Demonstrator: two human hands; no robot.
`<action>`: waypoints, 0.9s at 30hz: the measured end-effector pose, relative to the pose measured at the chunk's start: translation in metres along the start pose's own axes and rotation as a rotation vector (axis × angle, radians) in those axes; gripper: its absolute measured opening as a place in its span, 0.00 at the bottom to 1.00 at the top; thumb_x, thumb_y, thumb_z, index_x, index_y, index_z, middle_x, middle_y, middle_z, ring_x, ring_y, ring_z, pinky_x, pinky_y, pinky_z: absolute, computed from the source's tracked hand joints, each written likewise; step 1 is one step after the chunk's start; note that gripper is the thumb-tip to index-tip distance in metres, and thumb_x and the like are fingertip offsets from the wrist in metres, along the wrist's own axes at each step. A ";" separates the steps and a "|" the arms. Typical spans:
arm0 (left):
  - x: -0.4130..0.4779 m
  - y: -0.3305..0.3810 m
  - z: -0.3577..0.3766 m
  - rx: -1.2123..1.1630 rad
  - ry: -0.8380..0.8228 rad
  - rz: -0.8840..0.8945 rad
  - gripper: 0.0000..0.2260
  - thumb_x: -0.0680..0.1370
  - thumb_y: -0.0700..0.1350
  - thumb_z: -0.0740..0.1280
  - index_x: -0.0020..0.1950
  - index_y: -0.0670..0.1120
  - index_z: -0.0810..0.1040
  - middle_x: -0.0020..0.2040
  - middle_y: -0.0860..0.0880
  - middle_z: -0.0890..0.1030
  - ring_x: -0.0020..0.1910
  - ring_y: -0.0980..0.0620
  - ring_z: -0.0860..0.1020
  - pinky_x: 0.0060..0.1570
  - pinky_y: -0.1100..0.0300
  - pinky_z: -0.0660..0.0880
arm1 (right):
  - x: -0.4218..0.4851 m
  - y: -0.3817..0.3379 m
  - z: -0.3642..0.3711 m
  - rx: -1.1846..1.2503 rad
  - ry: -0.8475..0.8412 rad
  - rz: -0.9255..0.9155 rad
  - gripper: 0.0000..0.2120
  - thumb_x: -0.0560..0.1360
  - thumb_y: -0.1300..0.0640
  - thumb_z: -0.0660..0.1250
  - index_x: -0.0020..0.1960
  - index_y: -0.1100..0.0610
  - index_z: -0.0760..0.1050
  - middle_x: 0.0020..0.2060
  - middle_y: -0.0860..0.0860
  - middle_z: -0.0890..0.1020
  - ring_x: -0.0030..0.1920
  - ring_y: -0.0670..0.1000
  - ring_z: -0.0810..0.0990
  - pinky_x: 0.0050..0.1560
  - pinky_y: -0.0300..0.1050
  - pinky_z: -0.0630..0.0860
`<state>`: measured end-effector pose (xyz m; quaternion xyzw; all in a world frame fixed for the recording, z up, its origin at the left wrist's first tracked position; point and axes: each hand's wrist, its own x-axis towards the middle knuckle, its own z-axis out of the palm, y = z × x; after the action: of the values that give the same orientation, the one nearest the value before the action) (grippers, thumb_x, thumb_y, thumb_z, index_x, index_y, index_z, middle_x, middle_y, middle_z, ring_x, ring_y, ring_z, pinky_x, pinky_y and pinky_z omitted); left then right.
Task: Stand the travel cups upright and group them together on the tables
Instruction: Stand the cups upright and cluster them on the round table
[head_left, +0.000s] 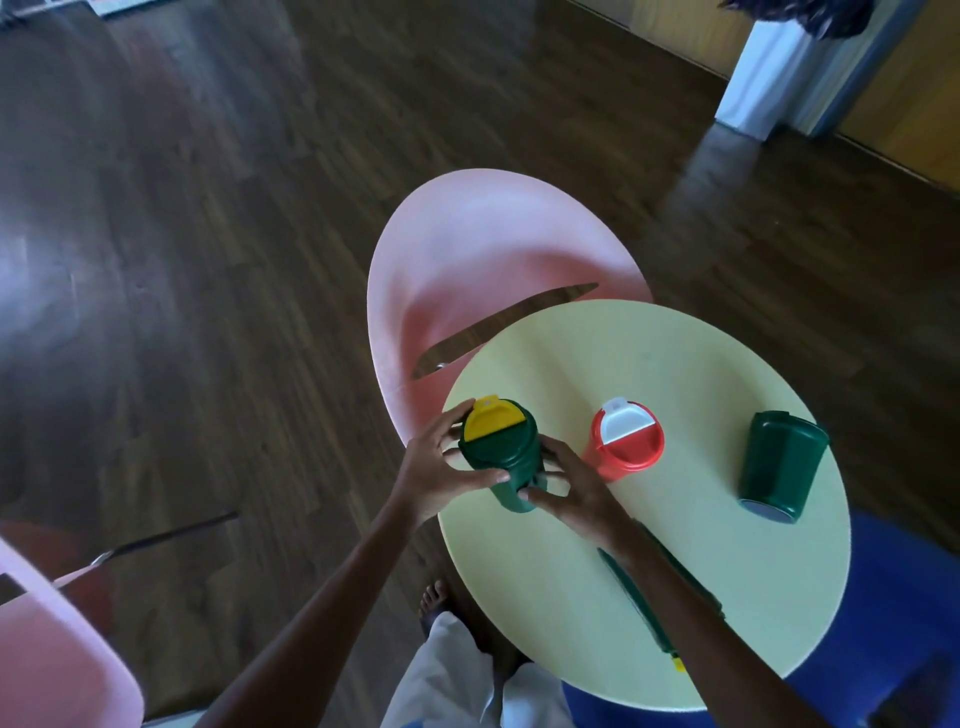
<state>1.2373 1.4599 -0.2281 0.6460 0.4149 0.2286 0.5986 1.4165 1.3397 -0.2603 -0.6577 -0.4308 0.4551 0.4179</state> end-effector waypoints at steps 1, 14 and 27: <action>0.000 -0.001 0.003 0.009 -0.012 0.000 0.45 0.54 0.51 0.84 0.68 0.49 0.72 0.62 0.49 0.78 0.60 0.51 0.77 0.59 0.51 0.76 | -0.001 0.002 0.000 0.021 0.011 0.010 0.32 0.68 0.56 0.76 0.66 0.41 0.66 0.62 0.44 0.78 0.64 0.42 0.75 0.63 0.43 0.73; -0.005 -0.021 0.025 0.135 -0.136 0.017 0.43 0.57 0.44 0.83 0.69 0.50 0.69 0.62 0.51 0.78 0.61 0.57 0.77 0.58 0.63 0.75 | -0.011 0.019 -0.009 0.143 0.033 0.120 0.32 0.66 0.62 0.77 0.66 0.49 0.70 0.61 0.46 0.79 0.63 0.44 0.76 0.59 0.44 0.77; -0.015 -0.027 0.026 0.245 -0.208 0.099 0.36 0.64 0.46 0.80 0.67 0.61 0.67 0.63 0.56 0.76 0.61 0.60 0.75 0.57 0.66 0.74 | -0.027 0.029 -0.002 0.197 0.105 0.154 0.31 0.67 0.64 0.76 0.61 0.40 0.70 0.61 0.42 0.78 0.63 0.41 0.75 0.60 0.42 0.75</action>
<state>1.2423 1.4310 -0.2558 0.7539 0.3429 0.1375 0.5433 1.4182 1.3061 -0.2805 -0.6674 -0.3097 0.4910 0.4664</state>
